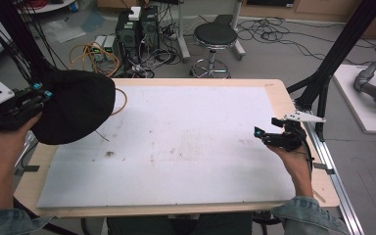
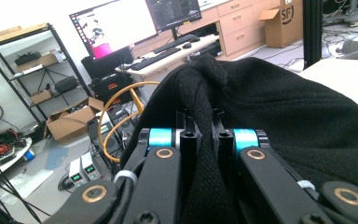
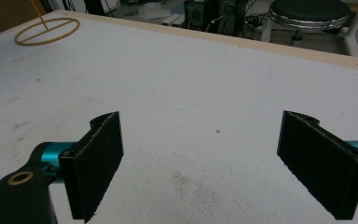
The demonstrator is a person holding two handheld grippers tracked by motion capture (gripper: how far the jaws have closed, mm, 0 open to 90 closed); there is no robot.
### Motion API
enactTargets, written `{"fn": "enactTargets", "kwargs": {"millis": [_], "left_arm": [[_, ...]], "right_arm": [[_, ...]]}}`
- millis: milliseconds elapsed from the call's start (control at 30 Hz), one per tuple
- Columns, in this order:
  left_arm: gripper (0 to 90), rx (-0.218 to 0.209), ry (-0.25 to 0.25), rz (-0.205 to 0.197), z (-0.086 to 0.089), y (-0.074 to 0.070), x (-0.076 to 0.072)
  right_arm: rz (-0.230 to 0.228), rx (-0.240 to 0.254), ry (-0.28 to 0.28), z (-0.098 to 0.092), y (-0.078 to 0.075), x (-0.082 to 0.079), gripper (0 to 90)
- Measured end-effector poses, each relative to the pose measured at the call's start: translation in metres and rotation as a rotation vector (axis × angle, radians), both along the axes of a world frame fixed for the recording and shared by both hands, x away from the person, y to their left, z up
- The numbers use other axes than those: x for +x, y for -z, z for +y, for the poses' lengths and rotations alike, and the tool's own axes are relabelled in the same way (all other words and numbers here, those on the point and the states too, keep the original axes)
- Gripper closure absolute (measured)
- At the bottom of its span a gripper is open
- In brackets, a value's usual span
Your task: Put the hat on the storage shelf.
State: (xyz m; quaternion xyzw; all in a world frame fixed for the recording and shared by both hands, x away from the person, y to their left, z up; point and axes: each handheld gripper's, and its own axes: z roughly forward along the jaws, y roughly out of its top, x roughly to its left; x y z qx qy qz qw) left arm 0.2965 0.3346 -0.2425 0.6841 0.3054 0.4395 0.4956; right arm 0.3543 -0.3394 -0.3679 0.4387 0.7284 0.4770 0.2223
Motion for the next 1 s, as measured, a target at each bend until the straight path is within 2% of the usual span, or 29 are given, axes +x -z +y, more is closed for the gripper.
{"fn": "enactTargets", "kwargs": {"millis": [333, 600, 900, 1000], "left_arm": [[85.3, -0.007, -0.034, -0.009, 0.006, -0.011, 0.017], [85.3, -0.016, -0.056, -0.019, 0.01, -0.015, 0.028], [85.4, -0.027, -0.072, -0.034, 0.011, -0.018, 0.042], [85.4, -0.033, -0.076, -0.043, 0.01, -0.018, 0.047]], "right_arm": [[-0.001, -0.008, 0.001, 0.0, 0.002, 0.0, 14.1], [-0.001, -0.01, 0.01, -0.002, 0.004, -0.005, 14.1], [0.001, -0.039, 0.004, 0.001, 0.01, -0.009, 14.1], [0.004, -0.03, 0.004, 0.001, 0.011, -0.01, 14.1]]}}
